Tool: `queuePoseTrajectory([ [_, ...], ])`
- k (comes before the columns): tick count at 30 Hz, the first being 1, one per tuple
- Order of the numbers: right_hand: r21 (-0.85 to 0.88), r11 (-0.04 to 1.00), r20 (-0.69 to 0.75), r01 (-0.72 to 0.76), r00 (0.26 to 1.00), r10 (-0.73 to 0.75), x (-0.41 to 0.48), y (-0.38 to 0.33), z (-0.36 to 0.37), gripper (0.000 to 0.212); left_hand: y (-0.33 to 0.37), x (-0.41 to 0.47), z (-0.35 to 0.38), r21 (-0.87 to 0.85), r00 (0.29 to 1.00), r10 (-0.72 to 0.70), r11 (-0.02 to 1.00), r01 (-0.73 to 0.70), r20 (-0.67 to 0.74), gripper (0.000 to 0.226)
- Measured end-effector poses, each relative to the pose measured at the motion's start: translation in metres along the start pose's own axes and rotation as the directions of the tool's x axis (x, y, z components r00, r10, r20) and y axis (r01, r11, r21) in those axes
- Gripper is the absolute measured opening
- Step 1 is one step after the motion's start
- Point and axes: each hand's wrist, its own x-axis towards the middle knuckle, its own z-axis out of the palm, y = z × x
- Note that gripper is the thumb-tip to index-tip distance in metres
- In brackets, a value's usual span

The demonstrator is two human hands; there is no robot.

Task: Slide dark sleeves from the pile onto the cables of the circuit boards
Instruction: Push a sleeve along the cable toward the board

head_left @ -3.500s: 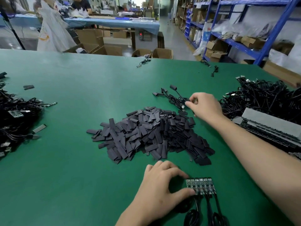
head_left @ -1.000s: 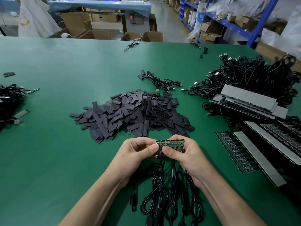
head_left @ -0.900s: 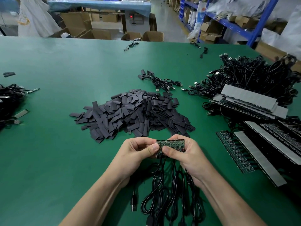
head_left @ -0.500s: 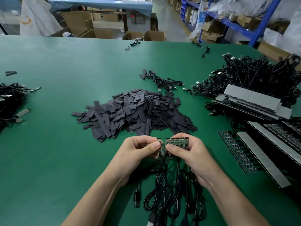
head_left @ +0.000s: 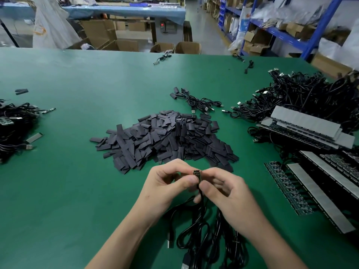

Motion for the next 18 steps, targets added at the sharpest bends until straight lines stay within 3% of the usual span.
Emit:
queuePoseTrajectory([
  [3,0.154,0.988,-0.004,-0.021,1.000,0.022,0.001,-0.001,0.001,0.012,-0.001,0.001,-0.003,0.110,0.999,-0.015,0.994,0.019,-0.038,0.011],
  [5,0.244,0.969,-0.003,-0.042,0.999,0.044,0.000,-0.003,-0.002,0.016,-0.001,0.002,-0.008,0.286,0.994,-0.013,0.957,0.044,-0.109,0.016],
  [7,0.403,0.910,0.030,-0.098,0.995,0.093,0.000,-0.005,-0.011,0.018,-0.002,0.005,-0.016,0.523,0.970,0.084,0.851,0.049,-0.229,0.010],
  [10,0.644,0.750,0.112,-0.149,0.989,0.100,-0.002,-0.012,-0.034,0.029,-0.004,0.008,-0.035,0.785,0.898,0.268,0.607,0.124,-0.350,0.014],
  [13,0.879,0.423,0.281,-0.220,0.956,-0.087,-0.002,-0.020,-0.058,0.020,-0.006,0.010,-0.059,0.853,0.821,0.338,0.422,0.306,-0.461,0.026],
  [14,0.878,0.408,0.305,-0.248,0.949,-0.078,-0.001,-0.023,-0.063,0.021,-0.007,0.011,-0.066,0.856,0.804,0.343,0.375,0.357,-0.486,0.031],
  [16,0.713,0.648,0.270,-0.268,0.958,0.098,0.001,-0.029,-0.068,0.026,-0.008,0.011,-0.076,0.852,0.794,0.329,0.318,0.416,-0.511,0.037],
  [18,0.416,0.850,0.212,-0.324,0.943,0.256,0.004,-0.034,-0.061,0.029,-0.010,0.011,-0.080,0.849,0.799,0.303,0.286,0.444,-0.519,0.038],
])
